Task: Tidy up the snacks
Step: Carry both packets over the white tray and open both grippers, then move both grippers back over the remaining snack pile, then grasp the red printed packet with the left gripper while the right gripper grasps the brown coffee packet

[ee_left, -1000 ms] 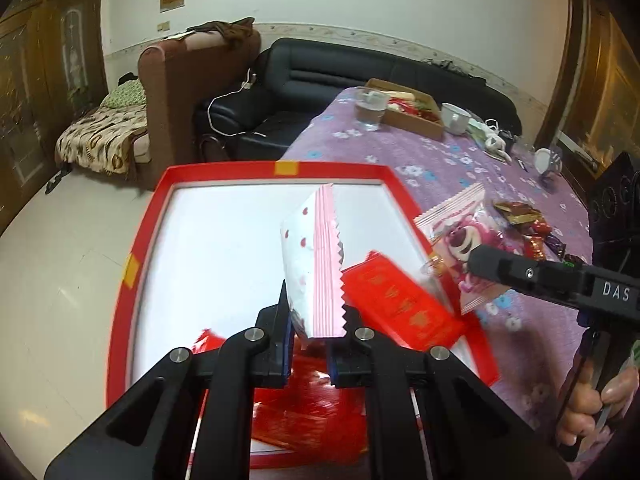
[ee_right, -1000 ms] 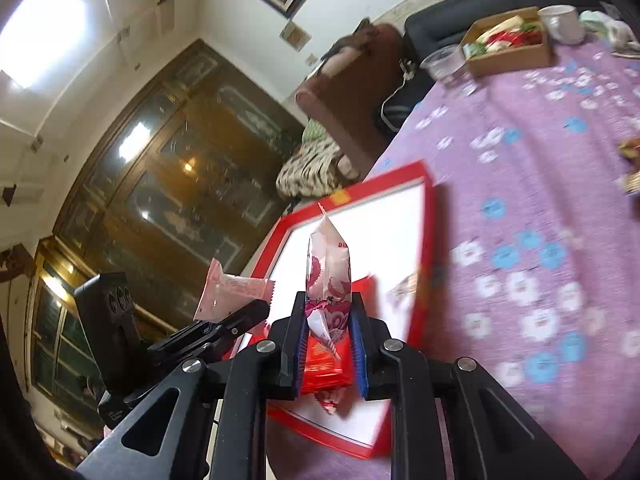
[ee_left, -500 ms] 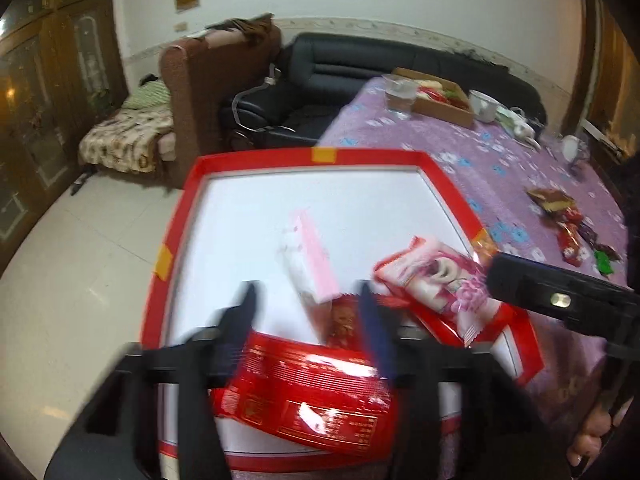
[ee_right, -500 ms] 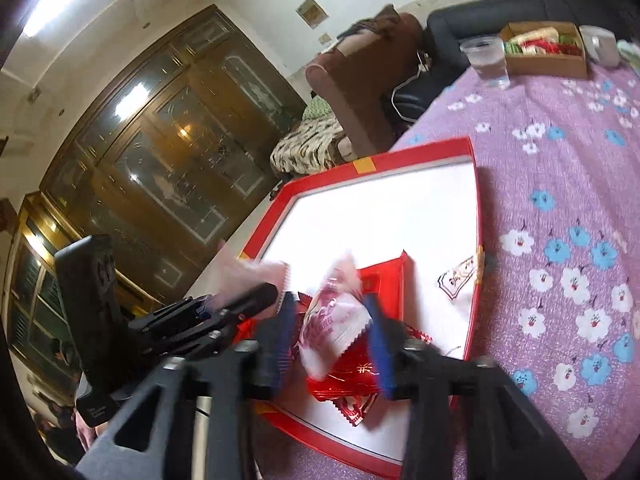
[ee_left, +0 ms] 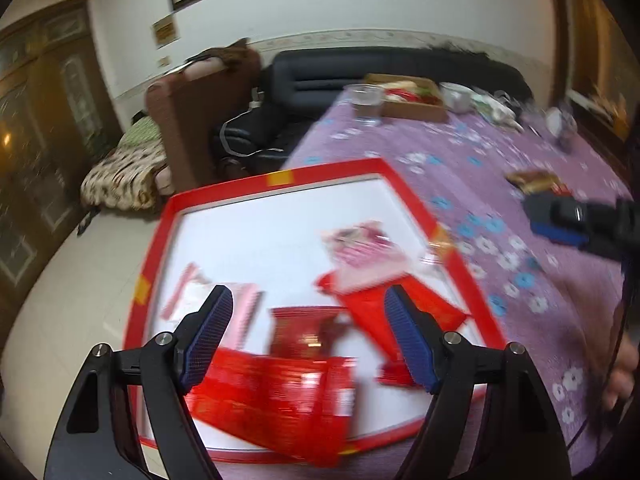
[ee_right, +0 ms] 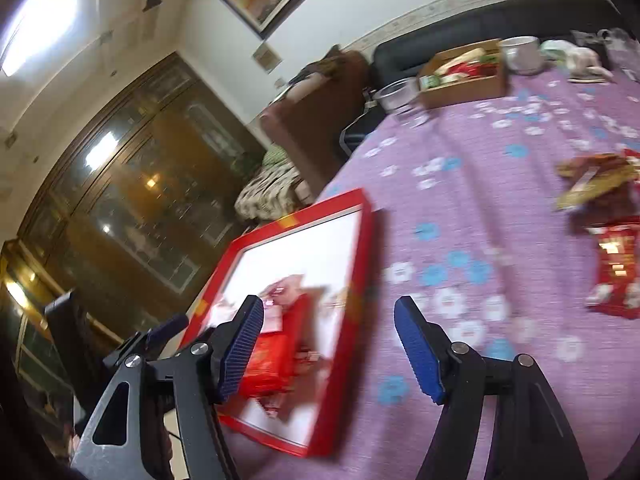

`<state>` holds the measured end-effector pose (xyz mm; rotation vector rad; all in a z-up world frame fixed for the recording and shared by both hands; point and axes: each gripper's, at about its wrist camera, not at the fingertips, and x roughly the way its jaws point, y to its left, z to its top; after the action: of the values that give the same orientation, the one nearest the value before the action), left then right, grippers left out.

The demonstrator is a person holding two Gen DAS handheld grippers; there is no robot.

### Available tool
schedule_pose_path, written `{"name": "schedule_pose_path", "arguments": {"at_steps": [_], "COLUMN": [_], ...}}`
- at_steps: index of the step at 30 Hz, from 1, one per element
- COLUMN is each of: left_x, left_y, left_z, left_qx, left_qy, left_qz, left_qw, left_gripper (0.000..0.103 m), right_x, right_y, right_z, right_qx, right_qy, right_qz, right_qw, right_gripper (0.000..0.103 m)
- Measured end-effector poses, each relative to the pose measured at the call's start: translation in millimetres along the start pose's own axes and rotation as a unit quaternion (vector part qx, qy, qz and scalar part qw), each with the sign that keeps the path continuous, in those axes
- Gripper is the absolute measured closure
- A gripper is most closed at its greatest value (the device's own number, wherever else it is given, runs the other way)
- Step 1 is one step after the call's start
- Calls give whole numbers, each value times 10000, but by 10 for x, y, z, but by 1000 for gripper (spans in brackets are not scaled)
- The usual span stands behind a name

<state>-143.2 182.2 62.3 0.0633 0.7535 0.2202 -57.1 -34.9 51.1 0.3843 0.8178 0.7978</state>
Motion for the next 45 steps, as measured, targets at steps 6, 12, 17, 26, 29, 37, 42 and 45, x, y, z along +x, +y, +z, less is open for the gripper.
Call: {"name": "schedule_pose_path", "arguments": {"at_steps": [6, 12, 17, 26, 29, 37, 42, 45], "left_x": [-104, -118, -29, 457, 540, 735, 854, 917], "left_y": [-436, -945, -1441, -2141, -2312, -2512, -2566, -2590], "left_z": [87, 235, 459, 695, 725, 727, 722, 704], "left_qx": [521, 1032, 1203, 956, 1002, 951, 863, 825], "left_qy": [-71, 14, 143, 752, 764, 957, 1079, 1130], "left_qz": [-274, -762, -1371, -1887, -1876, -2026, -2137, -2162], "left_qw": [9982, 9917, 9831, 9745, 9741, 9699, 9671, 9663], "left_gripper": [24, 24, 25, 25, 25, 25, 25, 25], "right_x": [-584, -1437, -1771, -1573, -1506, -1383, -1329, -1308], "right_y": [-506, -1233, -1690, -1953, -2000, -2078, -2060, -2043], "right_z": [157, 313, 379, 340, 300, 263, 261, 263], "right_qx": [261, 877, 1043, 1091, 1107, 1128, 969, 855], "right_qy": [-539, -1348, -1514, -922, -733, -394, -320, -294], "right_qz": [-520, -1213, -1960, -2824, -2982, -3197, -3391, -3478], "right_qw": [9969, 9795, 9632, 9486, 9452, 9399, 9352, 9332], "right_gripper": [32, 29, 28, 34, 41, 54, 60, 61]}}
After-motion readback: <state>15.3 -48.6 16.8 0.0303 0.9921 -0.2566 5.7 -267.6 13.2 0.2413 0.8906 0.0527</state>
